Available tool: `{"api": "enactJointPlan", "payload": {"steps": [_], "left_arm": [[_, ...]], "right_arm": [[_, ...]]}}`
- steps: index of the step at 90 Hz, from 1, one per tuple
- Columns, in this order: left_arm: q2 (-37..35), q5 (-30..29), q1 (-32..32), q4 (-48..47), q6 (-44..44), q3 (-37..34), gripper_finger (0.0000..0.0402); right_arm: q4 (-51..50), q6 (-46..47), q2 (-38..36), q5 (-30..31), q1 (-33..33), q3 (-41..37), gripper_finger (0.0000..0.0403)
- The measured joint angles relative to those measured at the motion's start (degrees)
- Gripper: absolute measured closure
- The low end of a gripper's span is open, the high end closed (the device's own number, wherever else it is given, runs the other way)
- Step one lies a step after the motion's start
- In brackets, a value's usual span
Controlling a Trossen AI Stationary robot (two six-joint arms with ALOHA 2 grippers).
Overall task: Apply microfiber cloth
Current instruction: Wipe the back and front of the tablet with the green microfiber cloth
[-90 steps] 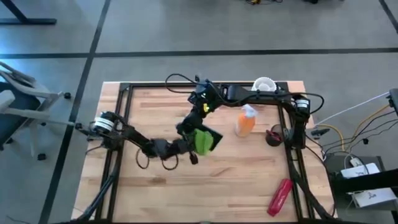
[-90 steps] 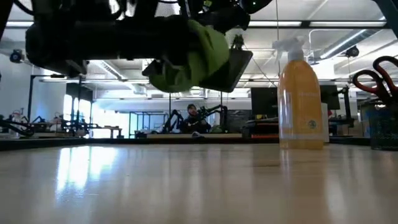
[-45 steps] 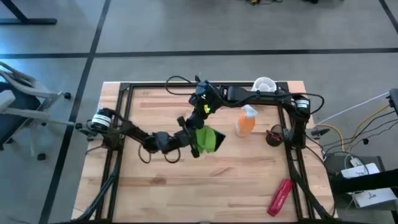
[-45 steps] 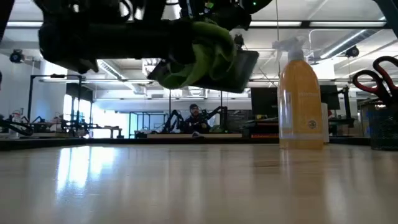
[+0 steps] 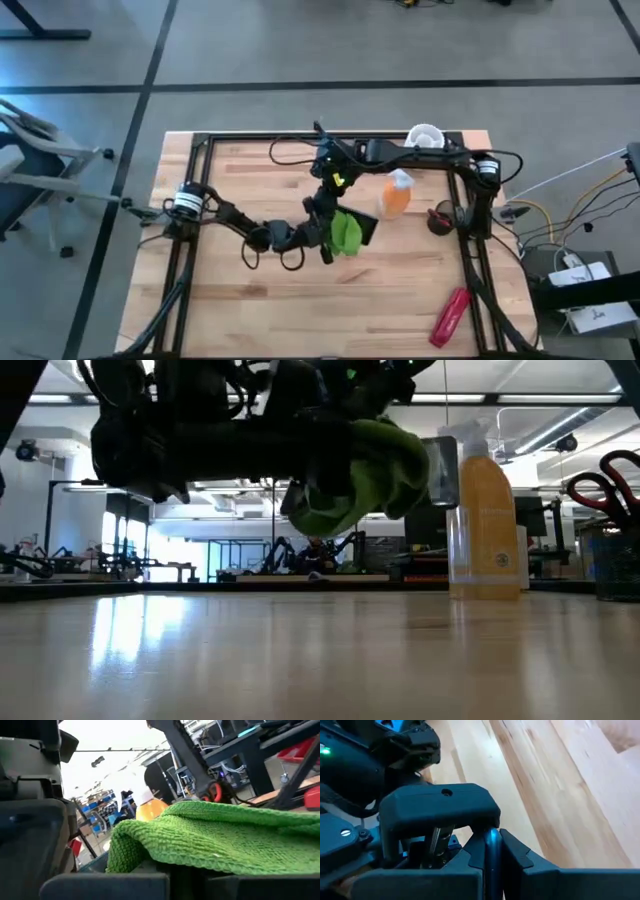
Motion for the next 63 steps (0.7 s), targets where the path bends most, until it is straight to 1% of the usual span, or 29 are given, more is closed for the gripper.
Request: {"api": "enactJointPlan", "payload": {"steps": [13, 23, 32, 47, 52, 63], "left_arm": [[-2.7, -5.0, -3.1, 5.2, 4.0, -5.7, 0.0402], [-6.9, -6.1, -3.4, 5.4, 1.8, -11.6, 0.0402], [-10.1, -7.6, -3.4, 5.9, -1.1, -16.7, 0.0402], [-16.6, -9.2, -4.0, 5.9, -2.3, -23.9, 0.0402], [-19.0, -9.3, -4.2, 5.9, -2.2, -25.9, 0.0402], [-24.5, -9.4, -4.2, 5.9, -0.7, -29.2, 0.0402]], "right_arm": [[2.7, -0.3, -0.1, -0.5, 0.0, 0.5, 0.0396], [5.9, -0.7, -0.2, 0.2, 0.3, 0.5, 0.0396], [11.5, -2.4, -0.2, 3.2, 1.5, 0.1, 0.0396], [21.9, -5.1, -0.1, 9.1, 3.2, -2.4, 0.0396], [25.9, -5.1, -0.1, 10.7, 3.7, -3.8, 0.0396], [33.2, -2.7, 0.0, 12.3, 4.0, -7.0, 0.0396]]}}
